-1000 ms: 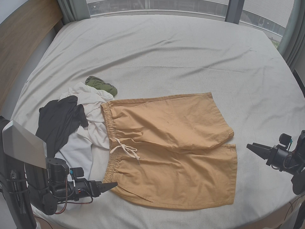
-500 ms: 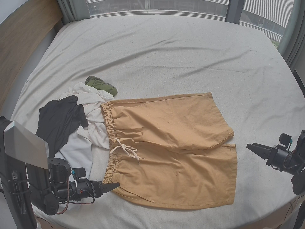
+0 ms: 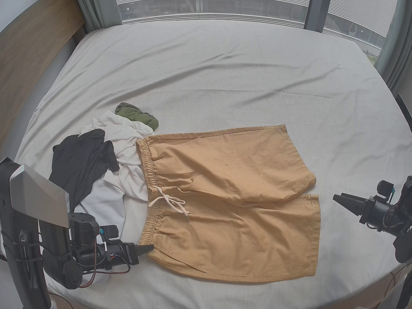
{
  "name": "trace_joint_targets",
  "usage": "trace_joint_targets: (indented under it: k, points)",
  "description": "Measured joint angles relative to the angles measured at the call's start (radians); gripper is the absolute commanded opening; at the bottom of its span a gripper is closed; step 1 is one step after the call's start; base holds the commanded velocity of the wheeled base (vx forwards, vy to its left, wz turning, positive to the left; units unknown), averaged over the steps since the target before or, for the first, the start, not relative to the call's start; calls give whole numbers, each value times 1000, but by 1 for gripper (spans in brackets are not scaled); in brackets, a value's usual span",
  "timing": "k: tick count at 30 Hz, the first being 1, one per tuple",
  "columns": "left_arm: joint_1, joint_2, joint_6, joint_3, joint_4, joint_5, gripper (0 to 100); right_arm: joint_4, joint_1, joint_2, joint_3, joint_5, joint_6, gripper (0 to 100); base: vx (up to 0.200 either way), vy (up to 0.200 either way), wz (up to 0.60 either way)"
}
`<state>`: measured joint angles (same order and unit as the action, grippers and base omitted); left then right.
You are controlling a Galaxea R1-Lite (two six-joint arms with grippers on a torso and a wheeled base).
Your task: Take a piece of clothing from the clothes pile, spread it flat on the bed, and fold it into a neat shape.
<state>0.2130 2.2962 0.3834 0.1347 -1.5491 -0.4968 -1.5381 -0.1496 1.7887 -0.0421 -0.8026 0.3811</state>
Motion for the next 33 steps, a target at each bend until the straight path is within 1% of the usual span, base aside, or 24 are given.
trace_joint_targets:
  k: [7,10,18,21,25,33]
  points:
    - [-6,-3,1,-10,-1,0,0,20,10,17,22,1,-33,100,0,0,0]
    - [-6,-4,1,-10,-1,0,0,71,10,49,23,5,-55,100,0,0,0]
    - [2,-8,0,-4,-1,0,0,251,10,127,24,8,-165,100,0,0,0]
    - [3,-10,0,-2,-1,0,0,356,16,139,24,9,-205,100,0,0,0]
    - [5,-12,0,-1,-1,0,0,456,24,145,24,19,-242,100,0,0,0]
    - [6,-13,0,0,-1,0,0,477,43,203,24,76,-253,100,0,0,0]
